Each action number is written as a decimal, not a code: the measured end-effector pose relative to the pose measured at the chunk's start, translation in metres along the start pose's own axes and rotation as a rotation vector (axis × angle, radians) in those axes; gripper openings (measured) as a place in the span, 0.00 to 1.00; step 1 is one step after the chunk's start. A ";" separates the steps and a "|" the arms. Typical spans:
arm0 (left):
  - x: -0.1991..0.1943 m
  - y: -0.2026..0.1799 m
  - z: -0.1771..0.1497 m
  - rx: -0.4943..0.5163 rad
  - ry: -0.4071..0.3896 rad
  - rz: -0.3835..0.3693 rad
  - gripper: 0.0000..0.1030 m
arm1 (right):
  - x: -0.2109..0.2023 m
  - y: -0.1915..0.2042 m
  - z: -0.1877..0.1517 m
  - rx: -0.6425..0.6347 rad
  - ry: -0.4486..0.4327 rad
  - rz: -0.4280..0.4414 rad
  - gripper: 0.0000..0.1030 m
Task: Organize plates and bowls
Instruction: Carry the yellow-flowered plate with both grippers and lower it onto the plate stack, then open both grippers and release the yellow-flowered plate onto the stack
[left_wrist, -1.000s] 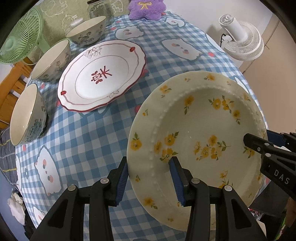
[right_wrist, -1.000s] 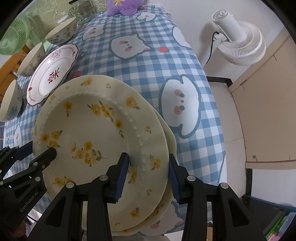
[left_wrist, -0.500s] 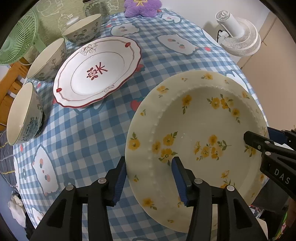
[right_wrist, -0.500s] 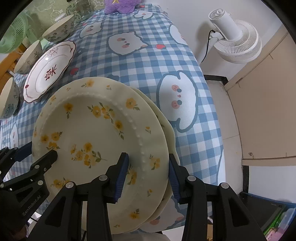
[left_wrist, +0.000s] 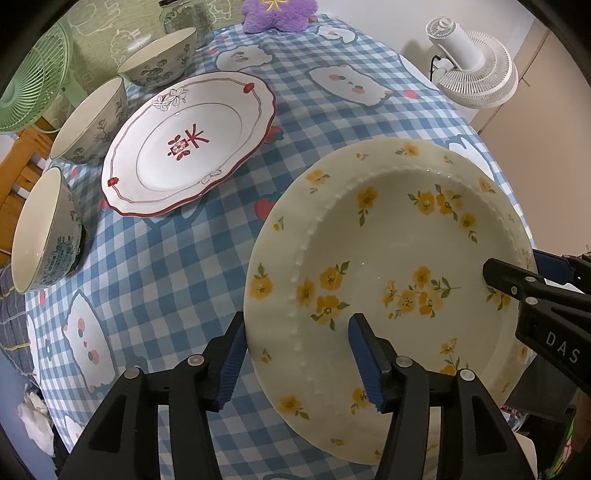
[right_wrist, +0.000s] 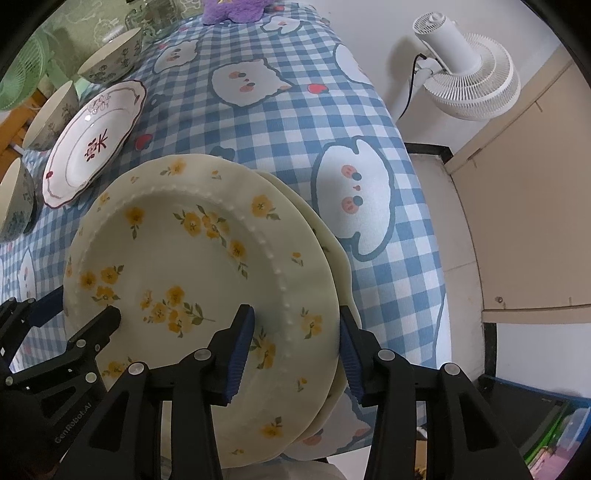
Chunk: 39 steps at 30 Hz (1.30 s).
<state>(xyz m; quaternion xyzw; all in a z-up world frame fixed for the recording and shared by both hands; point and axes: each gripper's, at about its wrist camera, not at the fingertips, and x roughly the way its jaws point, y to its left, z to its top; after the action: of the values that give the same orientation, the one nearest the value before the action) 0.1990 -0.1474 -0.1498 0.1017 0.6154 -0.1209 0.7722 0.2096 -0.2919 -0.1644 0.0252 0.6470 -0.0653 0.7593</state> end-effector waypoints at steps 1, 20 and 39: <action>-0.002 0.000 0.000 0.002 -0.006 0.003 0.56 | 0.000 -0.001 0.001 0.002 0.004 0.004 0.47; -0.005 -0.009 0.003 0.018 -0.015 -0.003 0.62 | -0.004 -0.001 -0.004 0.032 0.020 -0.040 0.48; 0.000 -0.019 0.003 -0.058 -0.012 0.015 0.74 | -0.014 -0.004 0.010 -0.017 -0.054 0.045 0.48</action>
<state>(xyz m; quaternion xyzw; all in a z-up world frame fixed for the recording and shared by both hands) 0.1959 -0.1660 -0.1493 0.0833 0.6132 -0.0977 0.7794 0.2165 -0.2964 -0.1491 0.0318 0.6261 -0.0433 0.7779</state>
